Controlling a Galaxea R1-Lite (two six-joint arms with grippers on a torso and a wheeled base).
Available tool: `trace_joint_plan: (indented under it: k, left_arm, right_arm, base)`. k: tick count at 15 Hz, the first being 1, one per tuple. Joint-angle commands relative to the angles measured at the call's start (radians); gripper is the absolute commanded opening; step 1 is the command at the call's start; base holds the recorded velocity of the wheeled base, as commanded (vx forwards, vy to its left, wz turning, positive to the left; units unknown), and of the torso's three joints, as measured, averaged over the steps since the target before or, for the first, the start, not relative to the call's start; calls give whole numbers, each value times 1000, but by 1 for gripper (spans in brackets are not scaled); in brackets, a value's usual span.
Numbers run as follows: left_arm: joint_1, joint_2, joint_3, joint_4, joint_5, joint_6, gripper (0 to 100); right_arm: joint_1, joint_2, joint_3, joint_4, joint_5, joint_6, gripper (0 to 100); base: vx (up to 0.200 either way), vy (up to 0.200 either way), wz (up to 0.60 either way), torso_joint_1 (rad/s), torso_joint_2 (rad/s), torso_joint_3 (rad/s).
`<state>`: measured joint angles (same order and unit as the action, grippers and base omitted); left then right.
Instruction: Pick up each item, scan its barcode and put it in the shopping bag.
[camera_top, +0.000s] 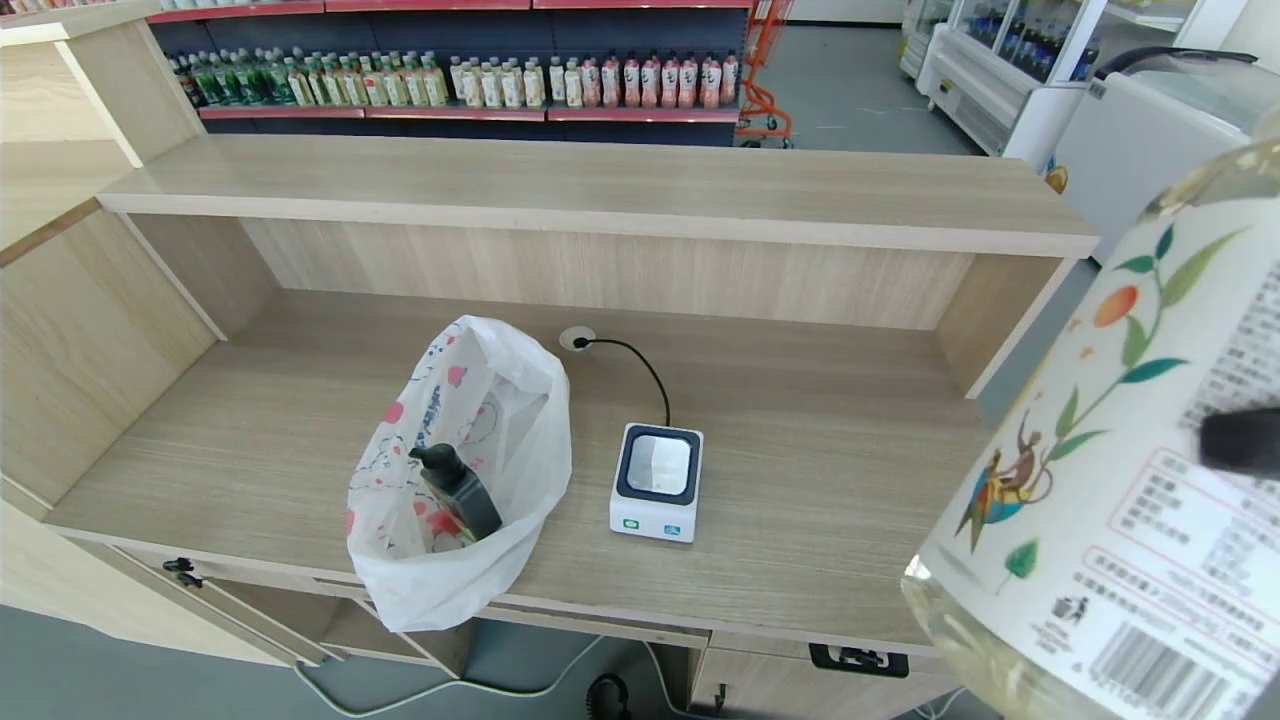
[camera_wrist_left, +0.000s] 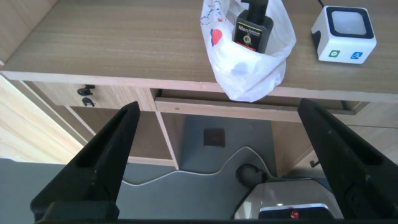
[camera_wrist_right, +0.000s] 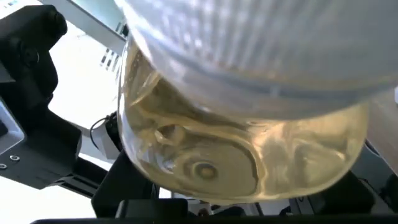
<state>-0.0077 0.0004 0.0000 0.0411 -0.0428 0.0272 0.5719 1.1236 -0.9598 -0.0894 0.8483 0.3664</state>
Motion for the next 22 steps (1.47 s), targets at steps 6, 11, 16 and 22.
trace_joint_plan:
  k: [6, 11, 16, 22]
  left_arm:
    - [0, 0, 0, 0, 0, 0, 100]
    - [0, 0, 0, 0, 0, 0, 100]
    - [0, 0, 0, 0, 0, -1, 100]
    - [0, 0, 0, 0, 0, 0, 100]
  right_arm:
    - [60, -50, -57, 105, 0, 0, 0]
    - [60, -54, -114, 192, 0, 0, 0]
    - [51, -51, -128, 217, -9, -4, 0]
    - [29, -41, -119, 215, -11, -24, 0]
  base:
    - [0, 0, 0, 0, 0, 0]
    - [0, 0, 0, 0, 0, 0]
    - [0, 0, 0, 0, 0, 0]
    - [0, 0, 0, 0, 0, 0]
